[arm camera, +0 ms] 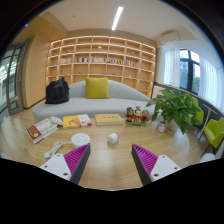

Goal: Unplug charger

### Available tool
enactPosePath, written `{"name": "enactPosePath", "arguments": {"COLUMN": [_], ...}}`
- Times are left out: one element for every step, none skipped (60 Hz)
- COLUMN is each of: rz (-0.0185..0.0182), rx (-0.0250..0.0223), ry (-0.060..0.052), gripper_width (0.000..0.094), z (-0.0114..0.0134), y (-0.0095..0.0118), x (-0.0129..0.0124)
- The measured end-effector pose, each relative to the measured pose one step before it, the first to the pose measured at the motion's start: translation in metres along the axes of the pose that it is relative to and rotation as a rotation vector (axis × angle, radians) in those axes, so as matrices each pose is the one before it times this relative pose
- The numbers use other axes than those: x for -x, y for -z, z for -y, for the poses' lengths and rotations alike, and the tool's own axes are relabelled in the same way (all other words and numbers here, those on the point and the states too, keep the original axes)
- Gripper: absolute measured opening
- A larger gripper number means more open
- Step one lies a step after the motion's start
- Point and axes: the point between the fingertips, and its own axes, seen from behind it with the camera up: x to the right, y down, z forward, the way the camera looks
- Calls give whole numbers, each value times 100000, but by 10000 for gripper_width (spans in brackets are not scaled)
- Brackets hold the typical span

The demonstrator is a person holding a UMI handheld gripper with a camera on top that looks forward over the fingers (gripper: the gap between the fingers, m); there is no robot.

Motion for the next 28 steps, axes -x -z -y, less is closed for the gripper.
{"name": "enactPosePath", "arguments": {"rz": [218,99,-37,-38,33,58,-8,-104,-143,-198,-45,-96,-148,19,243,289,173,43,92,106,163,169,124,104,95,-38,-44,30], "rx": [-145,-132,-173,-103,-99,-240,-184,-205,-181,-205,-183,-193,-127,91,168,114,-3,-64,14,-26,-280,-267,-179,-58,104,210,214,163], "ry": [-139,-301,-295,-190,-30,59,-59,-86,-11,54,65,10,44,-1,-133,-218,-233,-263,-364,-337,-249,-72,168,192,186,188,183,131], "gripper_width": [857,854,853,852,852,852,852,852,851,853,855,853,853,855,853,854,853,854,855,855,854,855,854,856,854,855,855,855], "z": [28,41,13,1,10,-73,6,1,-16,-70,8,-4,-24,-55,-87,-67,-44,7,65,34,-17,61,61,23,23,-83,-47,-87], "y": [457,458,442,425,433,311,346,304,325,276,282,313,233,158,173,178,141,152,166,179,96,91,62,19,15,17,28,114], "x": [46,12,-42,-23,-15,17,-25,-38,-56,-9,-52,3,-42,-10,31,43,26,-10,-153,9,-30,46,48,23,-28,23,-21,-187]}}
